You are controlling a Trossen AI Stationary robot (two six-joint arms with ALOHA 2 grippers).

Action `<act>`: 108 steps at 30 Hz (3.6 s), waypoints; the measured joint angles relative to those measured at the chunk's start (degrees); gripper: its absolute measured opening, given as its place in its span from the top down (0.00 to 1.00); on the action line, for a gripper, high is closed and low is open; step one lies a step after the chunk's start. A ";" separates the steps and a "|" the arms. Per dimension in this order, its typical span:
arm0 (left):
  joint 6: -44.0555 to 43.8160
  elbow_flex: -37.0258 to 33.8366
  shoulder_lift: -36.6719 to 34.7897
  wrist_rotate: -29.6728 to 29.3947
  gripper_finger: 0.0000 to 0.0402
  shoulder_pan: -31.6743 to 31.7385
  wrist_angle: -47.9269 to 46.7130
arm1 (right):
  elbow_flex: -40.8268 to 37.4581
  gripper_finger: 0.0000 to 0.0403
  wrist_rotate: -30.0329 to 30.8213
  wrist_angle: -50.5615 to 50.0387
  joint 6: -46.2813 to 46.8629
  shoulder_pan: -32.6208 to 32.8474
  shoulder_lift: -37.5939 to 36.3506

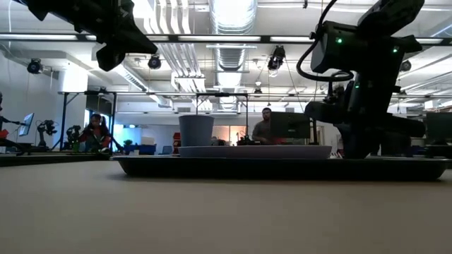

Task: Pick and place plate/cup/fork/spoon on tray
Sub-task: Put the orange spoon on the black tray to the middle of the violet plate and orange fork, then move the black tray to the center of the table

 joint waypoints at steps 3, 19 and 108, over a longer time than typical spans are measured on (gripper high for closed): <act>0.00 0.00 0.00 0.00 1.00 0.00 0.00 | 0.02 0.98 0.71 0.95 0.83 0.00 -0.02; 1.05 0.00 0.00 0.00 1.00 0.02 -0.19 | 4.26 0.98 2.56 -7.81 -1.99 -0.50 -0.89; 34.40 63.26 84.30 16.35 1.00 21.32 -26.21 | 16.92 0.98 -12.02 55.81 -65.09 -0.17 -18.63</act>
